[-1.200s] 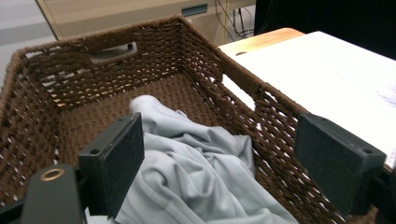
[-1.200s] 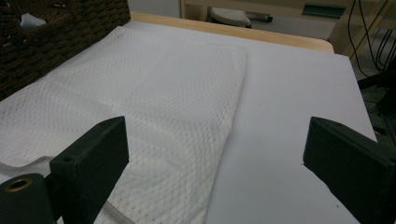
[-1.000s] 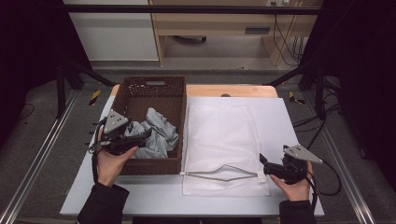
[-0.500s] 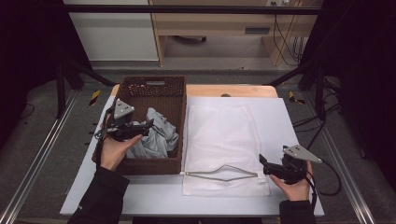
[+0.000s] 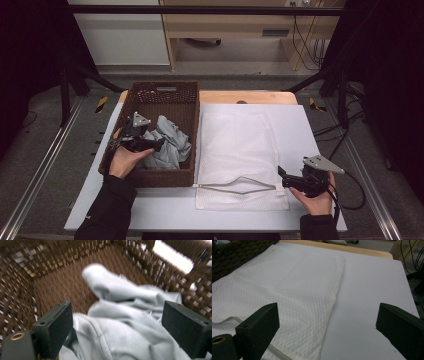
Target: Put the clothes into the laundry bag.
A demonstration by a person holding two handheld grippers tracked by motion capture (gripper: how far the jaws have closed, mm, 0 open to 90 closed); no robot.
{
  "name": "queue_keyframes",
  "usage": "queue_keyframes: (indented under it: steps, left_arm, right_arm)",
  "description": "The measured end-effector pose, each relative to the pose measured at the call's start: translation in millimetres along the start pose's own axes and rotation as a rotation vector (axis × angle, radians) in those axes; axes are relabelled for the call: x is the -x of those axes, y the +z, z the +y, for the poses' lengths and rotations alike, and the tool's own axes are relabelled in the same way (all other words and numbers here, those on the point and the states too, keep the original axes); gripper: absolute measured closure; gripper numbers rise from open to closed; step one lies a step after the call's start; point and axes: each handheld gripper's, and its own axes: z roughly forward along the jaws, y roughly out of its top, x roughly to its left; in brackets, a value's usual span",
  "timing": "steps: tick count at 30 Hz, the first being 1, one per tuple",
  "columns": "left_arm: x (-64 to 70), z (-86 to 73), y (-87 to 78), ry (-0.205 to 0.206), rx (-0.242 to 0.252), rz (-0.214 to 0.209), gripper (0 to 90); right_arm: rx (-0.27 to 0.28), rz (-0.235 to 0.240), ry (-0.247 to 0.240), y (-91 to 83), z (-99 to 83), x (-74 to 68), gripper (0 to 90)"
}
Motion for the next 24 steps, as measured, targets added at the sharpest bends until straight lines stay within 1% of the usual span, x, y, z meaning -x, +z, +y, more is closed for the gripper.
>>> queue_keyframes:
  steps: [3,4,5,6,8,11,13,16,18,19,20,21,22,23,24]
  left_arm:
    - [0.9,-1.8,4.1,0.011,-0.031,-0.009,9.7]
    - [1.7,-2.2,5.4,0.016,-0.044,-0.006,9.7]
    - [2.0,-3.1,7.6,0.022,-0.063,-0.014,9.5]
    - [2.0,-4.1,9.9,0.02,-0.077,-0.025,8.7]
    - [2.5,-5.6,13.2,0.022,-0.099,-0.029,6.8]
    - [5.5,-7.6,18.4,0.041,-0.13,-0.017,6.7]
    - [8.1,-9.2,22.8,0.064,-0.168,-0.004,6.5]
    - [8.9,-9.9,25.3,0.06,-0.182,-0.006,6.6]
    - [9.4,-10.8,27.2,0.06,-0.197,-0.017,6.6]
    - [10.1,-11.3,28.1,0.063,-0.203,-0.017,6.8]
    - [11.1,-12.5,30.2,0.072,-0.227,-0.029,7.5]
    - [11.1,-12.5,30.2,0.072,-0.227,-0.029,7.6]
    - [12.8,-13.6,33.2,0.083,-0.261,-0.039,8.0]
    - [12.8,-13.6,33.2,0.083,-0.261,-0.039,8.9]
    - [14.0,-13.9,35.1,0.092,-0.28,-0.041,8.9]
  right_arm:
    - [-0.003,0.001,-0.001,0.4,-0.1,0.2,5.3]
    - [-0.005,0.003,0.001,0.6,-0.2,0.2,5.3]
    - [-0.008,0.003,-0.003,1.2,-0.6,0.4,5.3]
    - [-0.012,0.005,-0.003,1.7,-0.9,0.0,5.3]
    - [-0.021,0.004,-0.007,3.2,-1.4,-0.3,5.2]
    - [-0.029,0.008,-0.002,3.7,-1.8,-0.2,5.1]
    - [-0.032,0.0,-0.009,4.6,-2.4,0.7,5.1]
    - [-0.033,-0.001,-0.009,4.9,-2.8,1.4,5.1]
    - [-0.039,0.0,-0.002,5.5,-3.5,1.8,5.1]
    - [-0.042,-0.001,-0.006,6.1,-3.7,2.0,5.0]
    - [-0.049,-0.003,-0.008,7.0,-4.0,1.6,4.9]
    - [-0.049,-0.003,-0.008,7.0,-4.0,1.6,4.9]
    - [-0.052,-0.002,-0.011,7.9,-4.2,1.1,4.9]
    - [-0.052,-0.002,-0.011,7.9,-4.2,1.1,4.9]
    - [-0.056,-0.003,-0.011,8.3,-4.3,0.8,4.9]
